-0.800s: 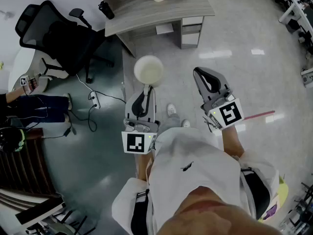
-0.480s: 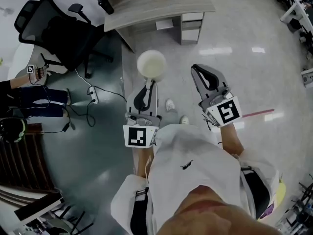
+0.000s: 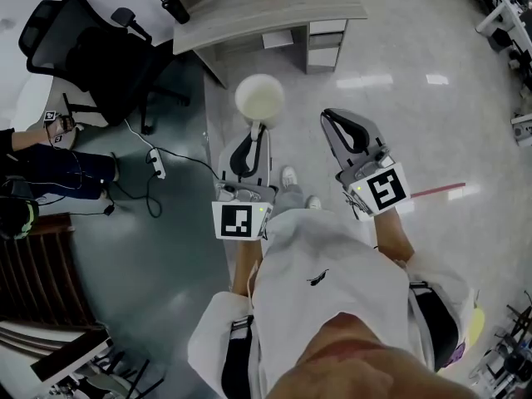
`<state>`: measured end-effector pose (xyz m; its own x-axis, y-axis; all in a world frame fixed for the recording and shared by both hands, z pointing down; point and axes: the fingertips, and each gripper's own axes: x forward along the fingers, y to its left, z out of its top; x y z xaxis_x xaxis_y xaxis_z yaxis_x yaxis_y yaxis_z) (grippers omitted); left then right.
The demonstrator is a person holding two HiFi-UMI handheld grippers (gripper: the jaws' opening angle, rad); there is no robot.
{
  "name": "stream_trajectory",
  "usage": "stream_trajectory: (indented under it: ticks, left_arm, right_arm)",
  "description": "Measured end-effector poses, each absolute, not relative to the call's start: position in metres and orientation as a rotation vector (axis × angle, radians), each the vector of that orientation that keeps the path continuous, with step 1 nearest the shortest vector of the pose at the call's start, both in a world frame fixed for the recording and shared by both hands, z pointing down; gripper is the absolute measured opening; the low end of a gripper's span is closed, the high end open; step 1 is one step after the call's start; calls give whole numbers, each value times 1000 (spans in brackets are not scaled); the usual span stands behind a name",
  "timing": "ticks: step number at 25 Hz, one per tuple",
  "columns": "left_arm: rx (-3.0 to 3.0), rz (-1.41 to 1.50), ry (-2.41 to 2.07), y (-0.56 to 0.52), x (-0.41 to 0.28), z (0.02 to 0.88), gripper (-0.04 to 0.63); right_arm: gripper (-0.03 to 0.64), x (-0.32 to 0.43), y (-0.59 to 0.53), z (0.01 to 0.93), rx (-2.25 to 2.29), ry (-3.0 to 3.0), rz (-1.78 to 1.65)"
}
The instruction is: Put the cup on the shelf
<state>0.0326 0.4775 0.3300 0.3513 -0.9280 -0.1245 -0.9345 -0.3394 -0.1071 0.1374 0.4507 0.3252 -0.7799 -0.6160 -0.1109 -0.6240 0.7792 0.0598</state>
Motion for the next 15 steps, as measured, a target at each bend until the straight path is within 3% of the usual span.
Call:
stream_trajectory:
  ticks: [15]
  left_arm:
    - [-2553,111,1640,393,-9,333,49]
  right_arm:
    - [37,92,371,336,-1118,2898,150]
